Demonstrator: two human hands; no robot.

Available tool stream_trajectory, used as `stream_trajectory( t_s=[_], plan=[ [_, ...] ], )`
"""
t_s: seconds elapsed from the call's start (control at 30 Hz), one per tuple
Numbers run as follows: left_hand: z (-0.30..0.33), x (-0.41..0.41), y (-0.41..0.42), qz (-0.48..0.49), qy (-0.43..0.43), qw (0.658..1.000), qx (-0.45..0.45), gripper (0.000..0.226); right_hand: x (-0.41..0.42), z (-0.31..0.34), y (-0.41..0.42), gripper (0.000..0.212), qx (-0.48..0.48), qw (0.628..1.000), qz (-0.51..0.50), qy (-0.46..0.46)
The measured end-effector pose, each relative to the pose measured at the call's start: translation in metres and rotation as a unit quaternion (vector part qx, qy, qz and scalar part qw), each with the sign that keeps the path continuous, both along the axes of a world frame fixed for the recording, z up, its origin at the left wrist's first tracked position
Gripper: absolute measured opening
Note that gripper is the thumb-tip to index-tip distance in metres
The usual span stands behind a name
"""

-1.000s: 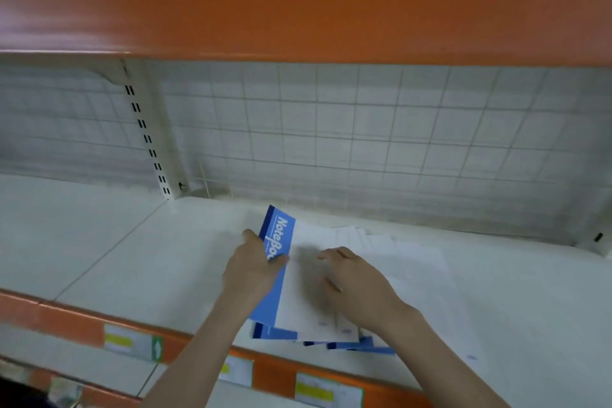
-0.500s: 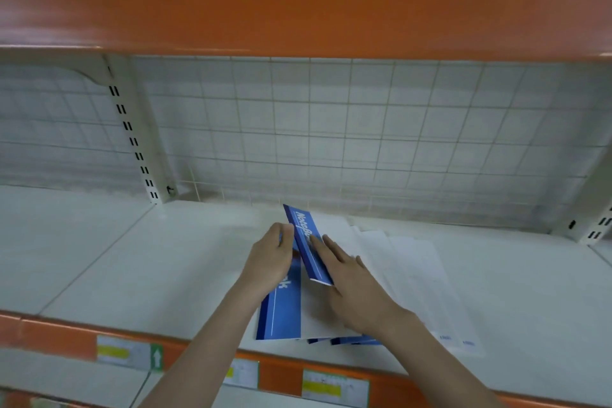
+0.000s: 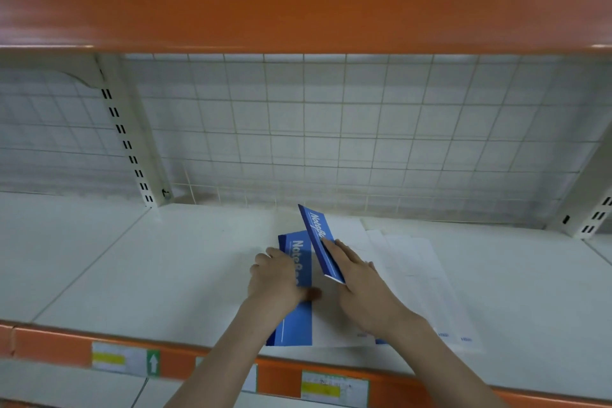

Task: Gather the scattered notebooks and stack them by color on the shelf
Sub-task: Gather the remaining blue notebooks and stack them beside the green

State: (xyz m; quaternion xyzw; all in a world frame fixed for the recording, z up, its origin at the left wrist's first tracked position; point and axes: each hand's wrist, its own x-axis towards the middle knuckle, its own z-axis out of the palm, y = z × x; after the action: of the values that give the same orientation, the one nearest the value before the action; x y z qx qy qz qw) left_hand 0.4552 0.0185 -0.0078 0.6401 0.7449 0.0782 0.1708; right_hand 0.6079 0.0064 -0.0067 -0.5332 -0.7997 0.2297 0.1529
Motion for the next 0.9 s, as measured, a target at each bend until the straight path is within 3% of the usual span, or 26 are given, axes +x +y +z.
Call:
stream_trajectory(
  t_s=[0.2,0.27,0.37,0.47,0.57,0.73,0.83,0.9],
  plan=[
    [-0.002,0.005,0.008,0.031,-0.140,0.985,0.095,0.038,0.004,0.004,-0.007,0.070,-0.001,1.000,0.001,0.018],
    [0.000,0.004,0.014,0.040,-0.236,0.965,0.108,0.020,0.005,0.006,-0.008,0.065,0.000,1.000,0.002,0.029],
    [0.005,0.006,0.020,0.086,-0.442,0.891,0.067,0.021,0.000,0.004,-0.013,0.062,0.003,1.000,0.028,-0.014],
    [0.004,0.009,0.023,0.125,-0.500,0.854,0.070,0.022,-0.004,0.003,-0.017,0.090,-0.023,0.999,0.023,-0.029],
    [0.002,0.012,0.022,0.132,-0.528,0.836,0.077,0.022,-0.005,0.001,-0.016,0.099,-0.008,0.999,0.024,-0.038],
    [0.001,0.010,0.023,0.080,-0.498,0.861,0.070,0.025,-0.003,-0.008,-0.012,0.073,0.038,0.998,0.003,-0.058],
    [-0.004,0.000,0.022,0.015,-0.247,0.960,0.130,0.026,-0.002,-0.006,-0.006,0.062,0.036,0.999,-0.028,0.005],
    [-0.009,-0.004,0.019,-0.011,-0.109,0.988,0.112,0.028,-0.003,-0.005,-0.005,0.060,0.030,0.999,-0.034,0.027]
  ],
)
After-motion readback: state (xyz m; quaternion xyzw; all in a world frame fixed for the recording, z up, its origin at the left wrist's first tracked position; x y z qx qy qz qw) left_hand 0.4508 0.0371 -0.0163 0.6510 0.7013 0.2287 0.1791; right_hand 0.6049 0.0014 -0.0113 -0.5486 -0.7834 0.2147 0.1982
